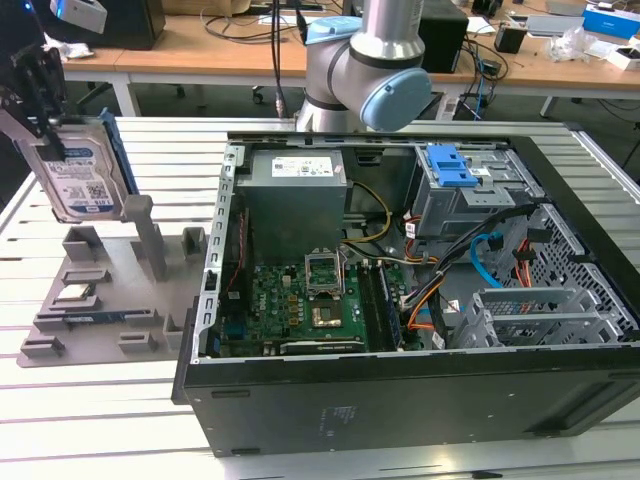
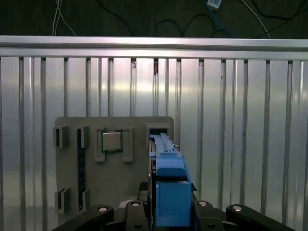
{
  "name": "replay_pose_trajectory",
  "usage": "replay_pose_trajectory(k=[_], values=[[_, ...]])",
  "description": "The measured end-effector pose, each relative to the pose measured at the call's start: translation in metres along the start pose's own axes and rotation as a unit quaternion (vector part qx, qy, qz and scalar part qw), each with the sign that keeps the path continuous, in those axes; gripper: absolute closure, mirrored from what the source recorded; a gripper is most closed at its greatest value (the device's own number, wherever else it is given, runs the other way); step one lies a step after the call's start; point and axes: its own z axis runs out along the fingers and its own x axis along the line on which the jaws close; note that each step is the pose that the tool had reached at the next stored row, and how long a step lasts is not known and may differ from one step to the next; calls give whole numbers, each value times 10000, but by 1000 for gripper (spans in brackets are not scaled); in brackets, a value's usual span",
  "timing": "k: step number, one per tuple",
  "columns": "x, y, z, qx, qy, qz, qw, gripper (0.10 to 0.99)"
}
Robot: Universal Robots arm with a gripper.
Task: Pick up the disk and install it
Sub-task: 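Pick up the disk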
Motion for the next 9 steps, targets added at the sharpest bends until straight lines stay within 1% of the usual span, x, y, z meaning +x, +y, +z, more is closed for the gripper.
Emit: replay_pose_trajectory(k=[2, 5, 7, 9], values=[[1, -2, -67, 0, 0, 0, 10000, 722], [2, -3, -131, 0, 0, 0, 10000, 722], [2, -5, -199, 0, 0, 0, 10000, 722], [3, -6, -243, -1, 0, 0, 10000, 722]])
